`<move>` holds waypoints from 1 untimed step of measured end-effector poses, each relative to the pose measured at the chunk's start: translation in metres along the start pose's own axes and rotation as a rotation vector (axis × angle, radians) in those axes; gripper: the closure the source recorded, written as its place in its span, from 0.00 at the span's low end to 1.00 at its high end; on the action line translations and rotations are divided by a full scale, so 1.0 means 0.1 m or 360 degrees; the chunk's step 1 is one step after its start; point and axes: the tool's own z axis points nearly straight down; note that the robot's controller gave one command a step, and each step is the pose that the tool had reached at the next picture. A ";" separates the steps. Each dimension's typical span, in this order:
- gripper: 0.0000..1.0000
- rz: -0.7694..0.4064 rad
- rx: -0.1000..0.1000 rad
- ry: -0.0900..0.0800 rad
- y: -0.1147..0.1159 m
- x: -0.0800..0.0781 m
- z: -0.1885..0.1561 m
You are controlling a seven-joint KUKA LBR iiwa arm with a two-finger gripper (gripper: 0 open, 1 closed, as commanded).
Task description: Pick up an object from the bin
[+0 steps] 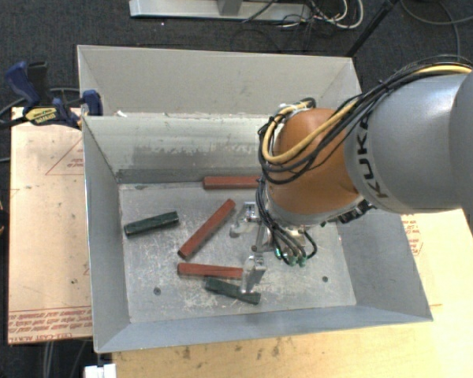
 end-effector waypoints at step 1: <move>0.00 0.0003 -0.0001 -0.0011 0.00 -0.02 -0.03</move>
Offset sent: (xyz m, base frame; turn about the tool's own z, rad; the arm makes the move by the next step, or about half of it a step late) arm -0.0259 -0.0031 -0.0760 0.1378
